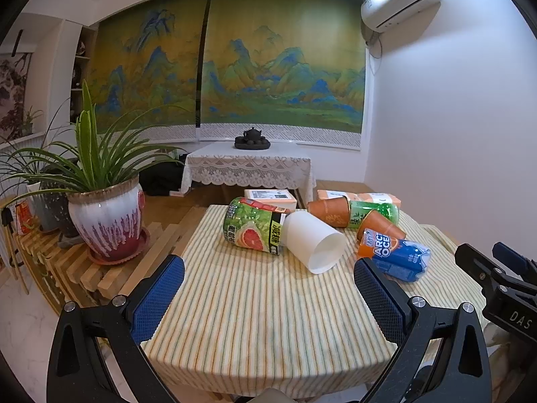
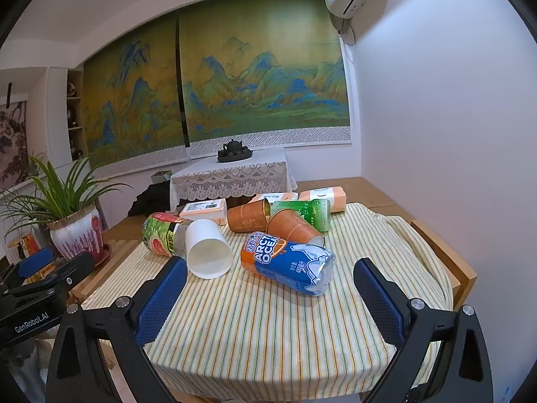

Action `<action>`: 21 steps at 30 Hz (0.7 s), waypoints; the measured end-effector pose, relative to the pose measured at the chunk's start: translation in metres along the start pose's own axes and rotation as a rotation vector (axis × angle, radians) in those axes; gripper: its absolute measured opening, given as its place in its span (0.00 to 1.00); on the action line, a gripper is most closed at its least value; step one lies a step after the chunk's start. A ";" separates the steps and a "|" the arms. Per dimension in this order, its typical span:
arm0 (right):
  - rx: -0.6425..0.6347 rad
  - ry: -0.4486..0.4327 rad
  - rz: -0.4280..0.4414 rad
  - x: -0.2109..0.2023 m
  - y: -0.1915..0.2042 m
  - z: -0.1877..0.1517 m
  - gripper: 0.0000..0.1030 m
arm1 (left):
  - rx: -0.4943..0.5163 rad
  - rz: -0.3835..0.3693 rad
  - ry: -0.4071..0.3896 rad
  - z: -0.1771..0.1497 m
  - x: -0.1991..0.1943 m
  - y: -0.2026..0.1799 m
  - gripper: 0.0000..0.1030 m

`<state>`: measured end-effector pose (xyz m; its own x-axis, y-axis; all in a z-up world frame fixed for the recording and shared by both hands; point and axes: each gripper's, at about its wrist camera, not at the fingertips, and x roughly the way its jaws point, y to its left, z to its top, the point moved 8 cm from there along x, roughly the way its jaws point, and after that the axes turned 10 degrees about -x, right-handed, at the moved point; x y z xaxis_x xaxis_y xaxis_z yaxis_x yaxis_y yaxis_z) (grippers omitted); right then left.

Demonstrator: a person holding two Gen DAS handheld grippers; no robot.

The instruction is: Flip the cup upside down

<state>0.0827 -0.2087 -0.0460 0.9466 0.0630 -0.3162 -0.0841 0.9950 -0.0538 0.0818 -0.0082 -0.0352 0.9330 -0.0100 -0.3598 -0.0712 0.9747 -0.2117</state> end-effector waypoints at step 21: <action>0.013 0.016 0.009 0.023 -0.016 0.000 0.95 | 0.022 -0.010 0.039 -0.006 0.026 -0.014 0.99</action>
<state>0.1062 -0.2236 -0.0524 0.9408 0.0706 -0.3315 -0.0883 0.9953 -0.0387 0.1051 -0.0234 -0.0476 0.9189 -0.0283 -0.3934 -0.0536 0.9792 -0.1955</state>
